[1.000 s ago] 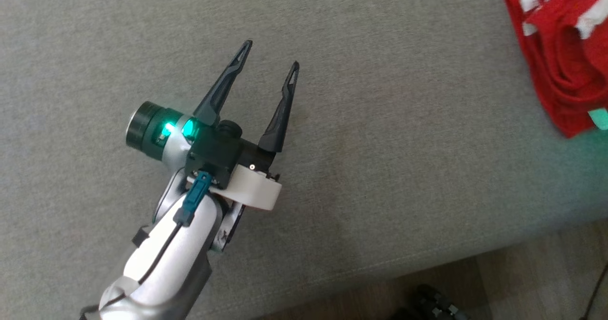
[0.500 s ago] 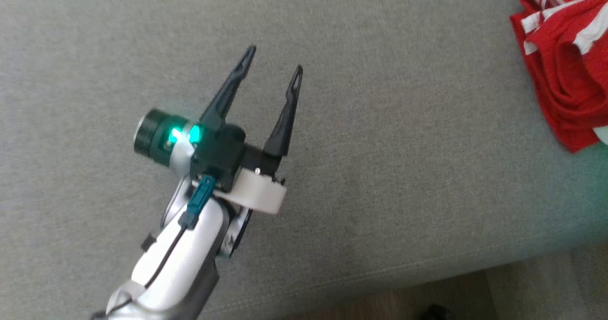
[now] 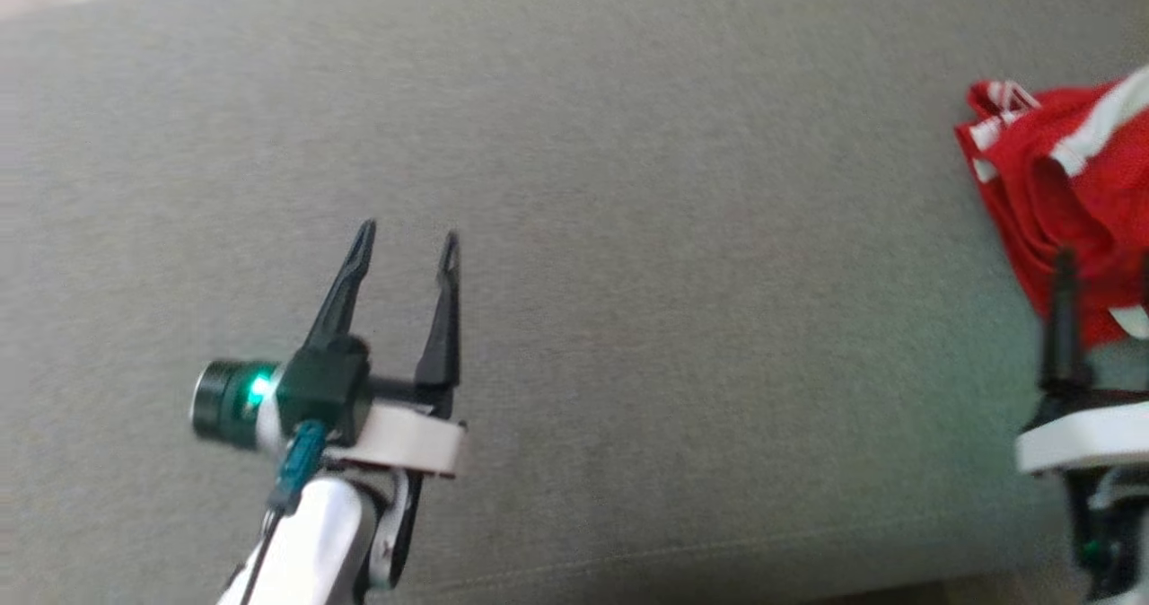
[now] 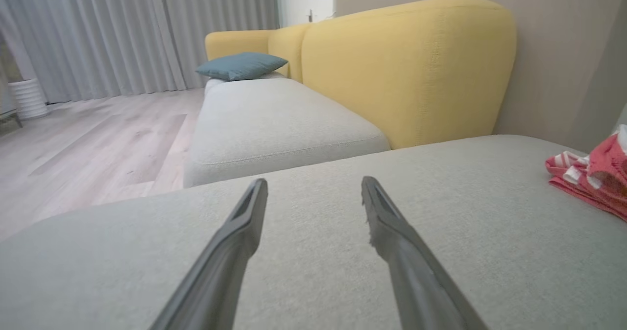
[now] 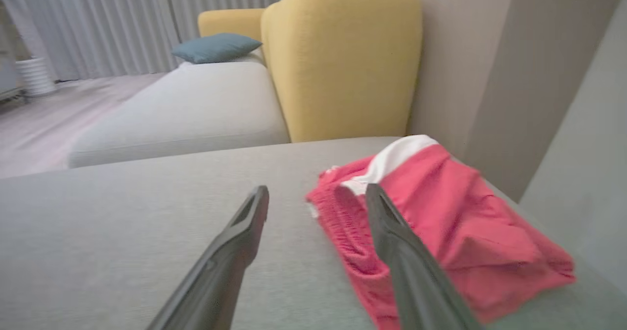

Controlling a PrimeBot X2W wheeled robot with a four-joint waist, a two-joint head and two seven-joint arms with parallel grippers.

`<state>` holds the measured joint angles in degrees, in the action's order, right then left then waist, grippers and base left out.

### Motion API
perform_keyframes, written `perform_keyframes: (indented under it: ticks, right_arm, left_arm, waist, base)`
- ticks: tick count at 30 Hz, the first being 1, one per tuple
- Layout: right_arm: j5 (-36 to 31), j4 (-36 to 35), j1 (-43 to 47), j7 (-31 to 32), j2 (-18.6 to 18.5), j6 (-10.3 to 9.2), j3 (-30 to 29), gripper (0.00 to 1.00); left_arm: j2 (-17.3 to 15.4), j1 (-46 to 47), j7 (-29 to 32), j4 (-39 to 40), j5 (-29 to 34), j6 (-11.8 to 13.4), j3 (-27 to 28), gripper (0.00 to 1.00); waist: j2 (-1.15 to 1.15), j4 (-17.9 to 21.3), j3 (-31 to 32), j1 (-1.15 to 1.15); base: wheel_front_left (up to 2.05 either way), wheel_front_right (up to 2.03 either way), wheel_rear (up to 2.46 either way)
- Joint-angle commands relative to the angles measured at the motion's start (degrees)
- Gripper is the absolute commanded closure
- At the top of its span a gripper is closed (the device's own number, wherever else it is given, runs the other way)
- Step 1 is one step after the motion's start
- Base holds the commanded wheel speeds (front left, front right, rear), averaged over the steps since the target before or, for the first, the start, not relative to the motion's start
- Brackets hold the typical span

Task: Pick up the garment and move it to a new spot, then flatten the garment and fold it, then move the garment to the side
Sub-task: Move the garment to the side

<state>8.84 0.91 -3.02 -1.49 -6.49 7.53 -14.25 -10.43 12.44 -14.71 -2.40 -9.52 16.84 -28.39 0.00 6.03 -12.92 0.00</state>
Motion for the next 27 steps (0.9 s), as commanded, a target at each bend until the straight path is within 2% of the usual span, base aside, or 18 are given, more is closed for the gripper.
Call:
perform_keyframes:
  ticks: [1,5,10,16,27]
  right_arm:
    - [-0.4,-4.9,0.9,0.3,0.2,-0.04,3.4,0.0]
    - [0.0,-9.5,3.9,0.9,2.2,-0.04,8.5,0.0]
    - [-0.1,-10.4,6.1,1.5,2.8,-0.04,9.7,0.0]
    - [-0.1,-11.7,9.3,2.5,3.3,-0.04,10.4,0.0]
    - [0.4,-13.1,13.6,4.0,3.6,-0.04,11.0,0.0]
  left_arm:
    - [-1.1,-0.5,-0.3,2.2,-0.7,0.9,3.1,0.0]
    - [-2.6,-4.8,-0.3,2.5,-2.4,2.7,6.0,0.0]
    - [-3.8,-7.2,0.0,2.7,-4.0,2.5,7.1,0.0]
    - [-6.2,-10.2,1.5,3.0,-4.2,2.2,7.2,0.0]
    - [-7.5,-14.0,2.7,2.9,-4.5,2.6,6.5,0.0]
  waist:
    - [0.0,-3.0,2.8,0.0]
    - [0.0,-6.2,5.6,0.0]
    - [0.0,-7.5,7.7,0.0]
    - [0.0,-7.4,10.3,0.0]
    - [0.0,-7.2,14.0,0.0]
  base:
    - [0.0,0.0,0.0]
    - [0.0,0.0,0.0]
    - [0.0,0.0,0.0]
    - [0.0,0.0,0.0]
    - [0.0,0.0,0.0]
